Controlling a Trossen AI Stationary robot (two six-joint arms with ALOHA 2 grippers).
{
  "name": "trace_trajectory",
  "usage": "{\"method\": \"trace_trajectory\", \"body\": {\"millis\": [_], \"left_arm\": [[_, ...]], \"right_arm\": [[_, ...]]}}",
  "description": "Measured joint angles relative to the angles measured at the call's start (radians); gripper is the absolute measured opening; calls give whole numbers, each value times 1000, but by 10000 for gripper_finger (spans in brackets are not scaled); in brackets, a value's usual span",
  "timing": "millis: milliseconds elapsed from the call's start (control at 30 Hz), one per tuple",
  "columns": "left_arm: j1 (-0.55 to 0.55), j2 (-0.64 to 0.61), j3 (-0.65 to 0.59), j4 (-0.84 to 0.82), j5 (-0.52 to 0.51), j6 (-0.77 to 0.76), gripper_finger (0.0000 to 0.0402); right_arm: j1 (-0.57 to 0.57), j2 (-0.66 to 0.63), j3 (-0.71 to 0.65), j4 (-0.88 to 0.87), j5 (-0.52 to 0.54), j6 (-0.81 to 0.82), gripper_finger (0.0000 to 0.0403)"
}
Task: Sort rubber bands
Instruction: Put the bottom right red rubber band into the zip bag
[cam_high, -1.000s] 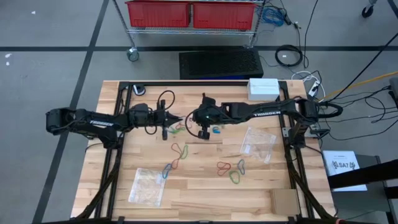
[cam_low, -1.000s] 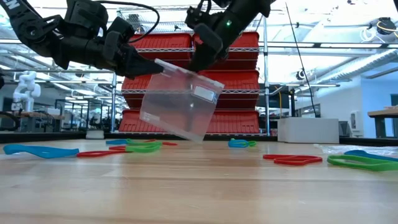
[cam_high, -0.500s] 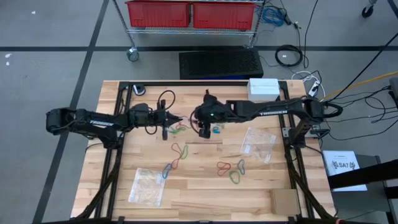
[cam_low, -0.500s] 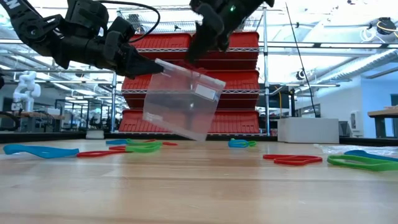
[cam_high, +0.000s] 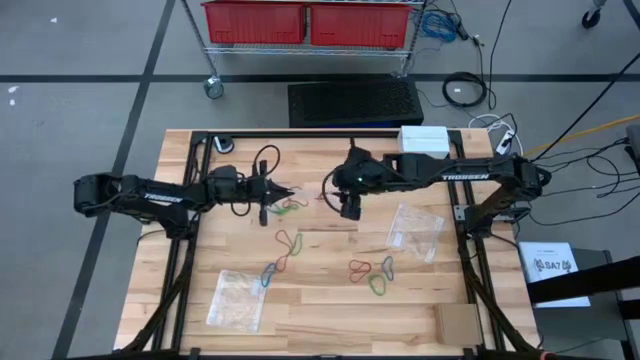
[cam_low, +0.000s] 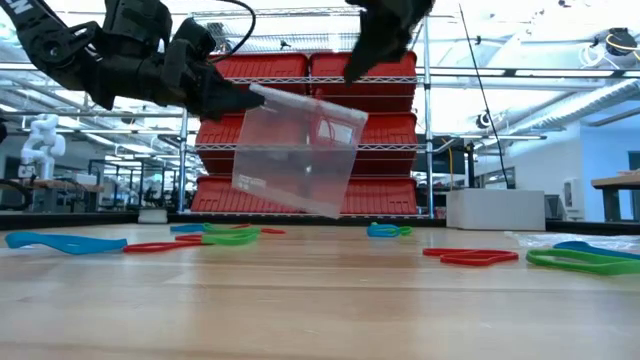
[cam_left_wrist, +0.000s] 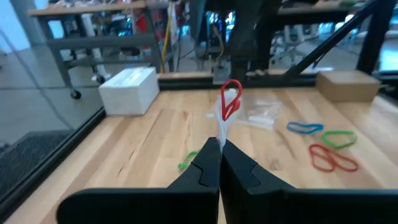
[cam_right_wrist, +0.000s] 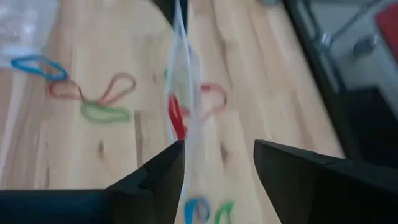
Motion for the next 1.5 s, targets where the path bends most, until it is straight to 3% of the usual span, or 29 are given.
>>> {"method": "trace_trajectory", "body": {"millis": [233,433,533,700,767,967,1200,1500], "left_arm": [[0,0,0,17,15,-11,0],[0,0,0,36,15,-11,0],[0,0,0,37,15,-11,0],[0,0,0,40,15,-11,0],[-1,0,0,42,15,-12,0],[-20,32,-1,94,13,-12,0],[-18,168,-1,242,10,-36,0],[0,153,-2,249,9,-36,0]], "right_arm": [[39,-9,-119,-42,-7,76,199],[58,-22,-260,218,12,75,189],[60,-23,-314,294,57,76,150],[66,-23,-327,326,134,76,28],[66,-23,-327,359,131,59,11],[65,-22,-316,420,123,29,2],[63,-24,-313,435,68,17,4],[146,-104,-203,86,69,64,88]]}}
